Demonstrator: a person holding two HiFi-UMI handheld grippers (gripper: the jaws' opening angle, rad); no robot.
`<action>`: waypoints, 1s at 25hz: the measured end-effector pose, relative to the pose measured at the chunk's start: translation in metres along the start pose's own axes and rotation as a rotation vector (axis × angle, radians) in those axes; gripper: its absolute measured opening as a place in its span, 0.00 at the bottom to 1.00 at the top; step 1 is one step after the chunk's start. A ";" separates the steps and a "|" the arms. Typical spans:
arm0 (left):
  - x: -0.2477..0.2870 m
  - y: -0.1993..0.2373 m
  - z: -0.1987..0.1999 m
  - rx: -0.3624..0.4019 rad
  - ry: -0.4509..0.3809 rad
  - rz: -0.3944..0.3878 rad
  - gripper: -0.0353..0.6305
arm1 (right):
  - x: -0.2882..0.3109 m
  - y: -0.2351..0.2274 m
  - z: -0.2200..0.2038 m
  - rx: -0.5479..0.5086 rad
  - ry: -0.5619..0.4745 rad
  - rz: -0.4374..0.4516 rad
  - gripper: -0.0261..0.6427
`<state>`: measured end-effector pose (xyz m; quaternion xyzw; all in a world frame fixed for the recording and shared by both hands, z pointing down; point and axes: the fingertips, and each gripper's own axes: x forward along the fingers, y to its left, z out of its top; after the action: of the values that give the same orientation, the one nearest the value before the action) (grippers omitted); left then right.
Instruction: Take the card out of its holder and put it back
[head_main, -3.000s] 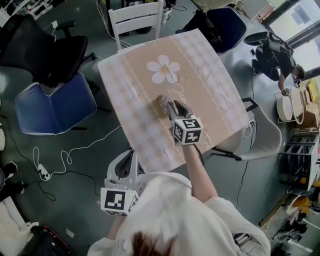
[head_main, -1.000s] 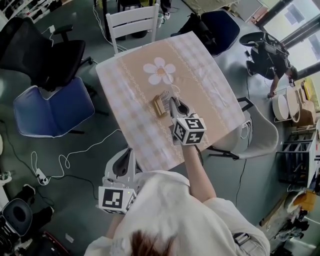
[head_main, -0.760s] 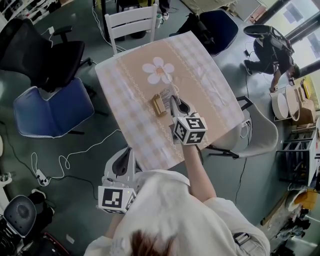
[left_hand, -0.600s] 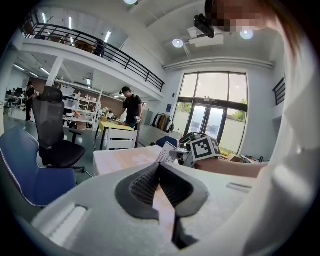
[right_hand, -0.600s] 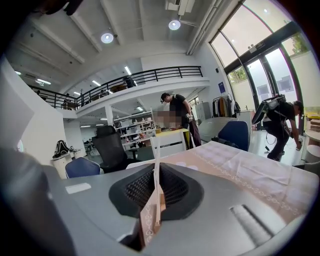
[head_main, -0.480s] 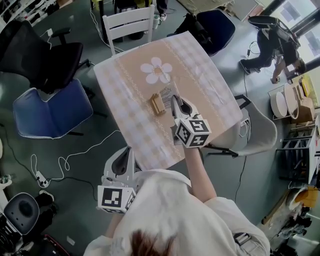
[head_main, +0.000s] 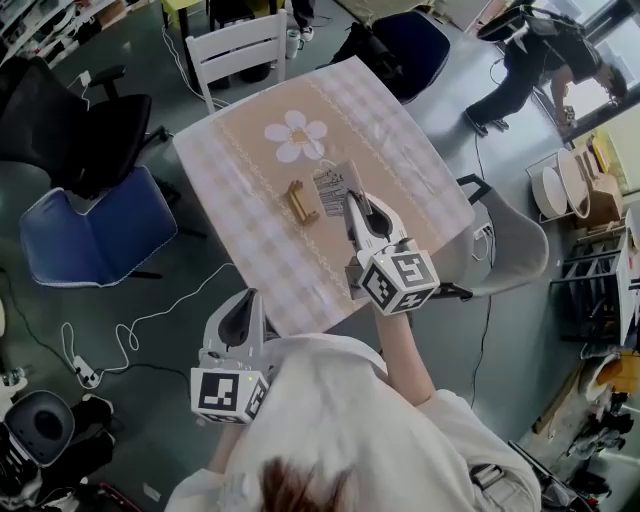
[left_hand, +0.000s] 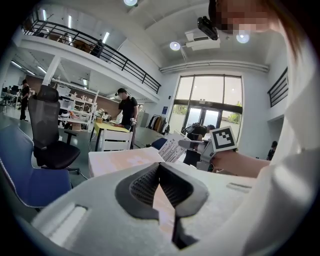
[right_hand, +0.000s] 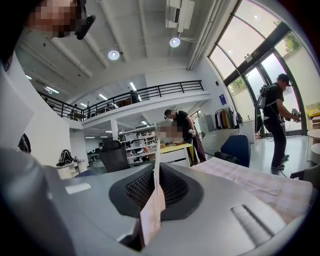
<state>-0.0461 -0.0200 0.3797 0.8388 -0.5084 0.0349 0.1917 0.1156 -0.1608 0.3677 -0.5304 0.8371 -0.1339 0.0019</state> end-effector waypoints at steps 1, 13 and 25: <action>0.000 0.000 -0.001 0.002 0.001 -0.005 0.05 | -0.006 0.002 0.003 -0.003 -0.009 0.001 0.06; -0.004 -0.001 -0.002 0.011 0.011 -0.036 0.05 | -0.080 0.003 0.037 0.010 -0.108 -0.038 0.06; 0.000 0.001 0.001 0.007 0.018 -0.058 0.05 | -0.140 0.030 0.015 0.004 -0.115 -0.009 0.06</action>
<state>-0.0465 -0.0209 0.3791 0.8535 -0.4822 0.0386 0.1940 0.1524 -0.0276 0.3267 -0.5408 0.8331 -0.1049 0.0505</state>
